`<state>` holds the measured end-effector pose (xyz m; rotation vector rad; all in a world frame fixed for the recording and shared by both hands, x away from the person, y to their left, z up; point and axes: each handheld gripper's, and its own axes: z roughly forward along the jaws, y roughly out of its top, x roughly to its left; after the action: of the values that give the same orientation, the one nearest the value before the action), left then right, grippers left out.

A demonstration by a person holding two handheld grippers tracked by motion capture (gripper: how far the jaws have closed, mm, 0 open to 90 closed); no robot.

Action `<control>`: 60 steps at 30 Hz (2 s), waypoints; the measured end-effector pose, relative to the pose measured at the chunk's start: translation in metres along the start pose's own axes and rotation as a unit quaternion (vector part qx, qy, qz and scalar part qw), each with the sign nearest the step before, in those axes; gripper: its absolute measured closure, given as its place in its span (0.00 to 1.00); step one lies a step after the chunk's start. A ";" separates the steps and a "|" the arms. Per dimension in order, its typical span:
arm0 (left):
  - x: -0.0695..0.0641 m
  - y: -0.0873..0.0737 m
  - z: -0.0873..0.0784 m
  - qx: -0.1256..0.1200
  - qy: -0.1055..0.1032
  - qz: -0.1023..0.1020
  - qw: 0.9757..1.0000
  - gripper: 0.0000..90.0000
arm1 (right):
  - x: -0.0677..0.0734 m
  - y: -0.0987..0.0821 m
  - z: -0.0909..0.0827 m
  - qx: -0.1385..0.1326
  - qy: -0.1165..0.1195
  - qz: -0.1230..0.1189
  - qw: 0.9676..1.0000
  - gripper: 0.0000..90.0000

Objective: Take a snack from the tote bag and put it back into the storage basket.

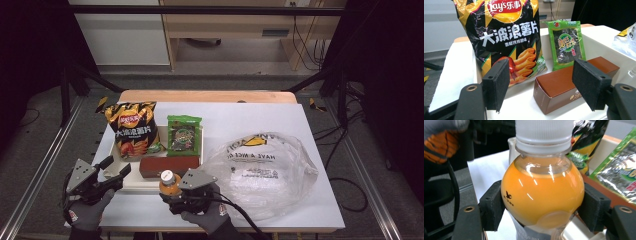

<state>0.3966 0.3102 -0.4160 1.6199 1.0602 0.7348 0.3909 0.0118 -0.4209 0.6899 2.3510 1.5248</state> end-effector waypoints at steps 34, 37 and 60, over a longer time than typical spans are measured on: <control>-0.008 0.003 -0.003 -0.008 -0.016 0.006 1.000 0.33 | -0.026 0.032 -0.067 -0.126 -0.033 0.035 0.991 0.21; -0.013 0.003 -0.004 -0.007 -0.025 0.012 1.000 0.33 | -0.039 0.032 -0.084 -0.138 -0.061 0.039 0.988 0.24; -0.058 -0.012 -0.007 0.045 -0.108 0.075 0.990 0.26 | -0.110 -0.026 -0.148 -0.090 -0.184 0.093 0.974 0.26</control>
<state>0.3627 0.2612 -0.4229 1.8278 0.8327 0.5999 0.4116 -0.1704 -0.3876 1.0688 1.8952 1.5046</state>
